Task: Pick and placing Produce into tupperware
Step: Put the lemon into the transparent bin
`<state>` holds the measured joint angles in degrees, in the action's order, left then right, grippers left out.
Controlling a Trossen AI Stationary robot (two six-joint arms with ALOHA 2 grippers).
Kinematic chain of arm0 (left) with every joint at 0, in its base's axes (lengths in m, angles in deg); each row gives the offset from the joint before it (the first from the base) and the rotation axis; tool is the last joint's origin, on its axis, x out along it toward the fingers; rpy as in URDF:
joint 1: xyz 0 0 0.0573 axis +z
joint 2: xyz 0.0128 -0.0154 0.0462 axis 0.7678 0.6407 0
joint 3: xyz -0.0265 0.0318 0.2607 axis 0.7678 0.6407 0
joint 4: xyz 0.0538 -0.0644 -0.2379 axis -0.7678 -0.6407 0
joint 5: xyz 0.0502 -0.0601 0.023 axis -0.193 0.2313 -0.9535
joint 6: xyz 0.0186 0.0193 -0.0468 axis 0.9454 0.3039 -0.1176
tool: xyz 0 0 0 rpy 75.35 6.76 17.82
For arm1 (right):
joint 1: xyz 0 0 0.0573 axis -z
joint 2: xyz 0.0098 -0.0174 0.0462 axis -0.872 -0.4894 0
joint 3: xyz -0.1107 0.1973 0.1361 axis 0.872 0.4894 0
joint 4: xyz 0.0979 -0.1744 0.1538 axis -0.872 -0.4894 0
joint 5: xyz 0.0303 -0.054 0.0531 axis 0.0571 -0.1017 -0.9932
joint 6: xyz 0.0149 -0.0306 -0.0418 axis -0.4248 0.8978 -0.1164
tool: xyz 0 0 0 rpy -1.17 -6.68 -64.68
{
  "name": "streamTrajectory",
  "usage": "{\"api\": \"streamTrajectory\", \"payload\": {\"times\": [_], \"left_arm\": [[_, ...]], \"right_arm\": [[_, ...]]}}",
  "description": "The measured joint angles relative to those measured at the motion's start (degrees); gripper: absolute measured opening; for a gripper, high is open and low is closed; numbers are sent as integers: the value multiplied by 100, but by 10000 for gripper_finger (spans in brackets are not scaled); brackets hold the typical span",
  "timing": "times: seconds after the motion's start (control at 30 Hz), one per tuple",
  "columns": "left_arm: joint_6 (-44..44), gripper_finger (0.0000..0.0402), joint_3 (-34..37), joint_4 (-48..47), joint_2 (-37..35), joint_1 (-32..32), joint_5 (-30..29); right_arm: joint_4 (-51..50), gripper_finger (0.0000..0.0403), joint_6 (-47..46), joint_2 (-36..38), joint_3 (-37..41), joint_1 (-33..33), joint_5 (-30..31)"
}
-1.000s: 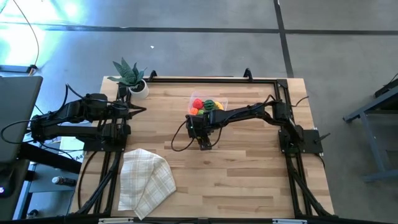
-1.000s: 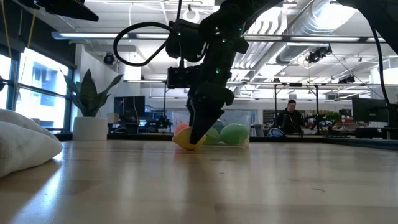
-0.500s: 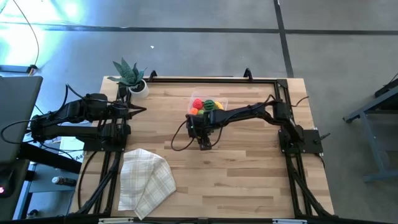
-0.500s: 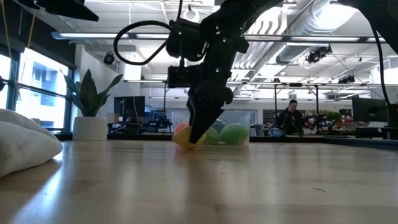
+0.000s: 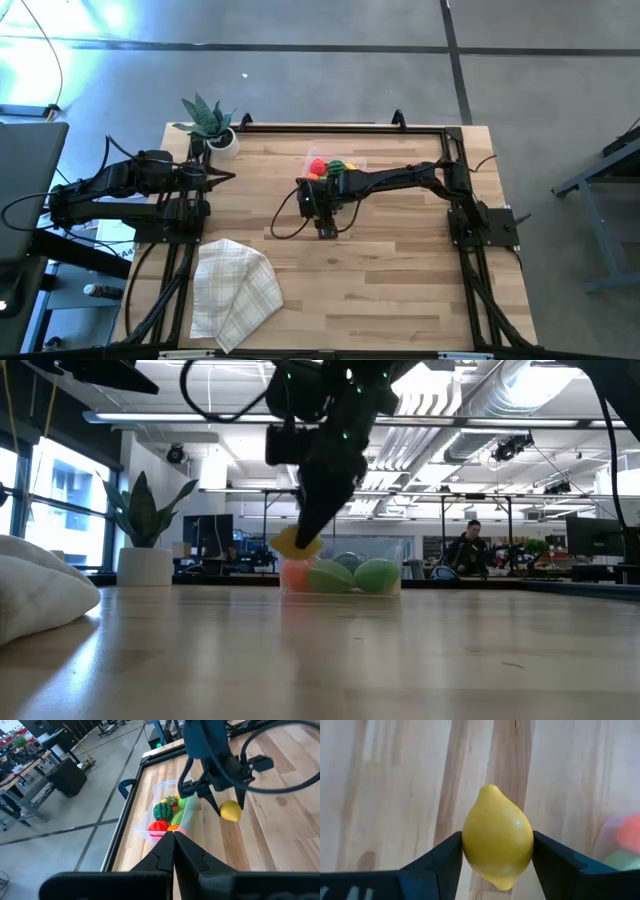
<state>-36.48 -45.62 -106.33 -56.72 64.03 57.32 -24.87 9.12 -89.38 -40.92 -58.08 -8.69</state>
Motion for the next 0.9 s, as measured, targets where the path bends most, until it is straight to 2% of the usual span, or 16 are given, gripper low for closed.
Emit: {"api": "streamTrajectory", "payload": {"times": [0.17,0.33,0.53,0.73,0.9], "left_arm": [[0,1,-1,0,0,0,0],[0,1,0,0,1,0,0],[0,1,0,0,0,-2,-1],[0,1,-2,0,0,-2,0],[0,1,-1,-1,0,-2,0]], "right_arm": [[-583,202,178,0,-793,0,152],[-1277,202,212,8,-1809,107,608],[-2270,202,-321,15,-2729,595,756],[-2700,202,-647,17,-2832,1230,614],[-2556,202,-896,20,-2335,1709,295]]}}
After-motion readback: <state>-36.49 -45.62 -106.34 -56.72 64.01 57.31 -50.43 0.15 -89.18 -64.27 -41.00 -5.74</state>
